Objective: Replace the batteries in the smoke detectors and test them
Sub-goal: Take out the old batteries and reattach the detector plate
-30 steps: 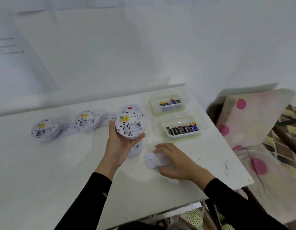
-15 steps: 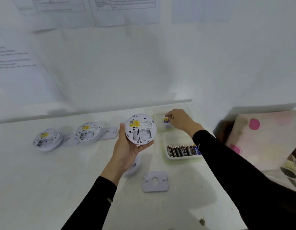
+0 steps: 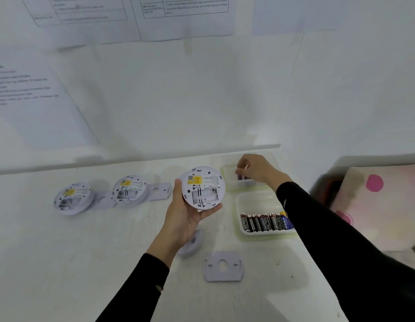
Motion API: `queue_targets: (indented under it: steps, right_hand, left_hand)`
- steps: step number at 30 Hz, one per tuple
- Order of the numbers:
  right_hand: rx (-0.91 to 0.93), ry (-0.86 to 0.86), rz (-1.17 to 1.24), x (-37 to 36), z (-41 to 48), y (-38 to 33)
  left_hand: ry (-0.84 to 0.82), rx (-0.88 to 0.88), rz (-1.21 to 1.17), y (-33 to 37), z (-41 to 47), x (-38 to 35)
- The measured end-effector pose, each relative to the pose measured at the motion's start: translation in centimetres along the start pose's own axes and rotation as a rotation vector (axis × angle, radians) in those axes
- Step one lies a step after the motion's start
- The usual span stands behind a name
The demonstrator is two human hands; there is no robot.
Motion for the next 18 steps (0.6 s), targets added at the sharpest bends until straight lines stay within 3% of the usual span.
queue_targets:
  steps: [4,7,10,18]
  right_hand:
    - [0.188,0.478,0.517,0.3,-5.6,-3.7]
    - [0.265,0.529,0.709,-1.1,-10.6,-6.1]
    - [0.265,0.478,0.726,-3.4,-13.2,-6.9]
    - [0.309,0.531,0.461,-6.1,-13.4,-6.3]
  left_hand:
    - [0.03,-0.028,-0.037,0.1,0.5,0.0]
    - [0.076,-0.059,-0.068,-0.1,0.8,-0.3]
    - [0.09,-0.096,-0.055,-0.3,1.0,-0.9]
    - [0.113,-0.128,0.028,-0.5,0.8,-1.7]
Point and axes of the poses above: each hand's wrist, its own z-axis towards the middle knuckle, its own x-axis out of the back of the hand, y = z × x, the point moved 1 cm from there along z, towards the middle knuckle, and after that the axes turned 2 degrees about z, right-handed, at the moved point
